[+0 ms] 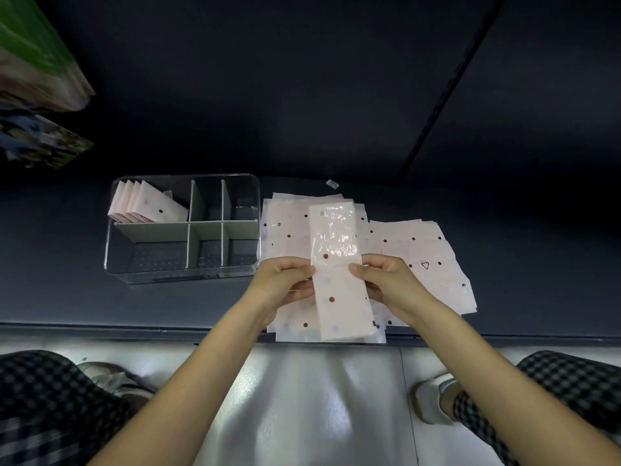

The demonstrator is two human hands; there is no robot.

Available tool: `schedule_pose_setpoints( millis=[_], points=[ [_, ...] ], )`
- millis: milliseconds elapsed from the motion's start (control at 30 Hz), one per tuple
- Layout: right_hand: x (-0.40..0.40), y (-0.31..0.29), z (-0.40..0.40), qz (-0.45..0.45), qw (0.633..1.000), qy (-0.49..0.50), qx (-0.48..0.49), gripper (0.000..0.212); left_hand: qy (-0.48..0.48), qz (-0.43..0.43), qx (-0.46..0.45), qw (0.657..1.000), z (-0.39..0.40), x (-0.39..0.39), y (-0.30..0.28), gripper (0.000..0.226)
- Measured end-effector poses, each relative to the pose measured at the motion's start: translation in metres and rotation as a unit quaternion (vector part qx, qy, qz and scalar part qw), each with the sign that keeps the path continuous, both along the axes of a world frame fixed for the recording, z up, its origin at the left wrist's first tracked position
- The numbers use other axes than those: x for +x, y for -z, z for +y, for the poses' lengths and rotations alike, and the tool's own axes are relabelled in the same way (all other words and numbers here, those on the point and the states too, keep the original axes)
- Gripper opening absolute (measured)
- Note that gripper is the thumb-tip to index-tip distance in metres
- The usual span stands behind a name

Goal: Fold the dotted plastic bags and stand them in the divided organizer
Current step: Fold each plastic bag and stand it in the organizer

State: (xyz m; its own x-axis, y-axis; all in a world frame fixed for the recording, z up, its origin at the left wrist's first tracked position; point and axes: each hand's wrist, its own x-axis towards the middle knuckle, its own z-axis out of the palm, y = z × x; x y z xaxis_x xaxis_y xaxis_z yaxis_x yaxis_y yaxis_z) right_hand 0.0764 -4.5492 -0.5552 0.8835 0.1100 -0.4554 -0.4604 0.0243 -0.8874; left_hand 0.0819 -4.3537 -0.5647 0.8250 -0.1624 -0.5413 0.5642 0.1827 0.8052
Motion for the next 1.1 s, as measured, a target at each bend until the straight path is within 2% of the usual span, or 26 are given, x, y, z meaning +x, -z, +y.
schedule_pose_setpoints(
  millis=[267,367,467,567,733,867,967,1033,1100],
  points=[
    [0.003,-0.003,-0.003,-0.007,0.999,0.002,0.05,0.014,-0.018,-0.03,-0.022,0.999,0.004,0.004,-0.001,0.016],
    [0.002,-0.003,-0.002,-0.043,0.999,-0.012,0.025,0.031,-0.013,-0.027,-0.04,0.999,0.006,0.003,-0.001,0.02],
    [0.002,-0.001,0.0,-0.072,0.997,-0.019,-0.007,0.04,-0.016,-0.015,-0.05,0.998,0.007,0.004,-0.001,0.019],
    [0.002,0.0,0.001,-0.099,0.994,-0.018,-0.042,0.043,-0.039,0.015,-0.058,0.997,0.005,0.005,-0.002,0.014],
    [0.0,-0.002,0.002,-0.132,0.988,-0.032,-0.076,0.037,-0.008,0.038,-0.029,0.999,0.0,0.001,-0.002,0.025],
    [-0.001,-0.002,0.003,-0.128,0.988,-0.038,-0.08,0.035,-0.05,0.001,0.028,0.998,-0.007,-0.003,0.001,0.021],
    [0.001,-0.005,0.007,-0.108,0.989,-0.055,-0.08,0.036,-0.06,-0.081,0.135,0.986,-0.007,-0.003,0.003,0.025],
    [0.006,-0.009,0.007,-0.112,0.987,-0.065,-0.094,0.036,-0.035,-0.17,0.224,0.959,-0.004,-0.005,0.002,0.024],
    [0.009,-0.013,0.009,-0.143,0.971,-0.114,-0.155,0.027,0.011,-0.25,0.299,0.921,-0.001,-0.006,-0.002,0.019]
  ],
)
